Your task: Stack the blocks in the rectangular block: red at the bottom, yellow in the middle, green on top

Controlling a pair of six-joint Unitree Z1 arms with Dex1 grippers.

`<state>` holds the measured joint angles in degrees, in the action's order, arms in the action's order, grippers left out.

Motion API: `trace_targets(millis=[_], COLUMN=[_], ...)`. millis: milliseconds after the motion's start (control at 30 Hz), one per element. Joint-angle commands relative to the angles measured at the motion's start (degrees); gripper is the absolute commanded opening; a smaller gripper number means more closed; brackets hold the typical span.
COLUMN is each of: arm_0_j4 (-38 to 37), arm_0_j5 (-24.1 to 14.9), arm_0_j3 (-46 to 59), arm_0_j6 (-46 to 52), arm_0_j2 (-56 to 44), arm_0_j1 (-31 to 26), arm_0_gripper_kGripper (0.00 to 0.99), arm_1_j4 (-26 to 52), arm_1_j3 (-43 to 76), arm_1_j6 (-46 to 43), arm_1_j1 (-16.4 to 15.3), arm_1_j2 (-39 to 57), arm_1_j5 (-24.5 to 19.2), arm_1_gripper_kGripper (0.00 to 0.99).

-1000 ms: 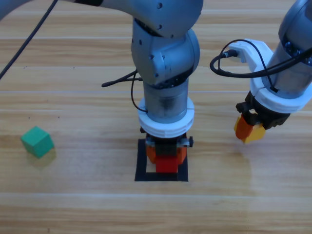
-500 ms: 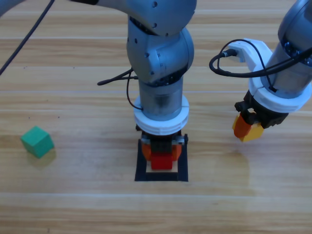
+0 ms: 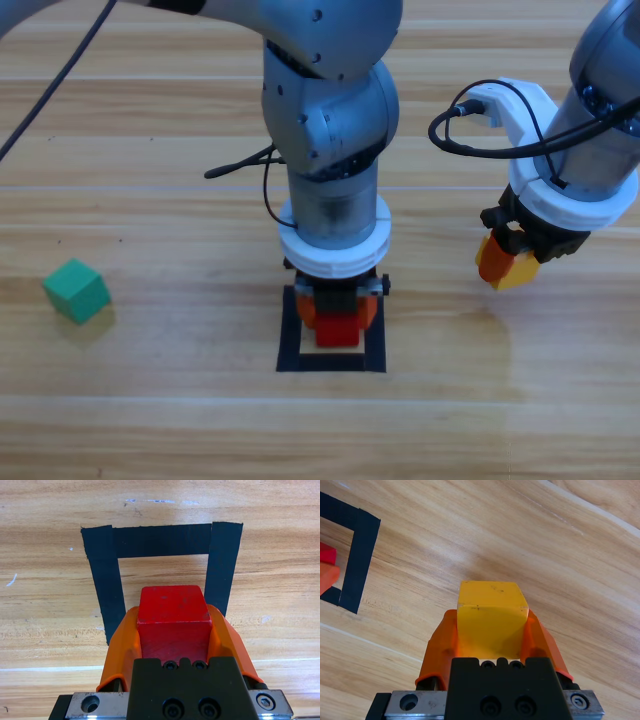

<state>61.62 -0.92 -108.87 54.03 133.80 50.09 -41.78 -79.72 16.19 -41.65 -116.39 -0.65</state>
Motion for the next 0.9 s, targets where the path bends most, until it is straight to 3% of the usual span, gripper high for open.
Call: trace_targets(millis=[33, 900], arm_0_j4=[-0.8, -1.6], arm_0_j5=[-0.9, -1.1], arm_0_j3=[1.1, 2.0], arm_0_j6=[0.4, 0.9], arm_0_j2=[0.0, 1.4], arm_0_j1=[-1.0, -0.5], arm_0_gripper_kGripper=[0.0, 0.0], arm_1_j4=[1.1, 1.3], arm_1_j3=[1.5, 1.8], arm_1_j6=[-0.6, -0.9], arm_1_j1=[-2.2, -2.4], arm_1_j2=[0.8, 0.7], arm_1_j5=[0.2, 0.2], arm_1_gripper_kGripper=[0.235, 0.235])
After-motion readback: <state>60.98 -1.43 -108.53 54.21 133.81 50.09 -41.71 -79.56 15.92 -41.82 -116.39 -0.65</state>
